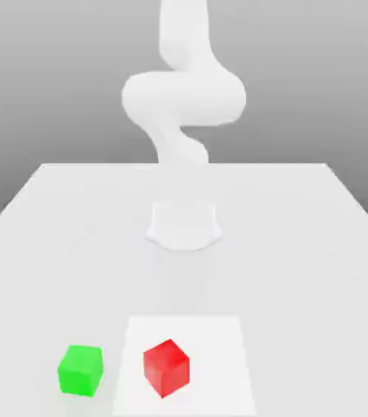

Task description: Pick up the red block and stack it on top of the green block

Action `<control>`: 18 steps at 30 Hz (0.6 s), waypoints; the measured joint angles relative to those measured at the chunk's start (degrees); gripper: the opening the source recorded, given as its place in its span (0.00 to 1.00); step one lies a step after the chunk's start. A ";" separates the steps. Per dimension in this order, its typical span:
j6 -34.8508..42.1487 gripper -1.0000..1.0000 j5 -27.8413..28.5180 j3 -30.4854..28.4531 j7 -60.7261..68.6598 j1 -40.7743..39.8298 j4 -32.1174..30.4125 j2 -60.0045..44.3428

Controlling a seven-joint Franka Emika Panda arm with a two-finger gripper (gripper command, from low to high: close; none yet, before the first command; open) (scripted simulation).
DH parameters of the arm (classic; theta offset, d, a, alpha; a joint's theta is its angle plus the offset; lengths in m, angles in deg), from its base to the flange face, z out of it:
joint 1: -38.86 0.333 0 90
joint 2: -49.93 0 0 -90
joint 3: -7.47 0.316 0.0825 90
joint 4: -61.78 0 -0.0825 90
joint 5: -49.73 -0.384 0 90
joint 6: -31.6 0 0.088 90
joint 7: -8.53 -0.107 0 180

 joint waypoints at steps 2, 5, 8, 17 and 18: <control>-1.99 0.50 -0.66 -1.74 3.73 1.55 -1.39 -4.43; -4.84 0.50 -1.73 -4.05 9.14 3.58 -3.38 -10.75; -7.64 0.50 -2.72 -6.25 14.44 5.54 -5.34 -17.02; -16.05 0.50 -5.69 -9.35 30.32 8.00 -11.21 -35.77; -17.01 0.50 -5.70 -9.36 31.85 7.90 -11.87 -37.81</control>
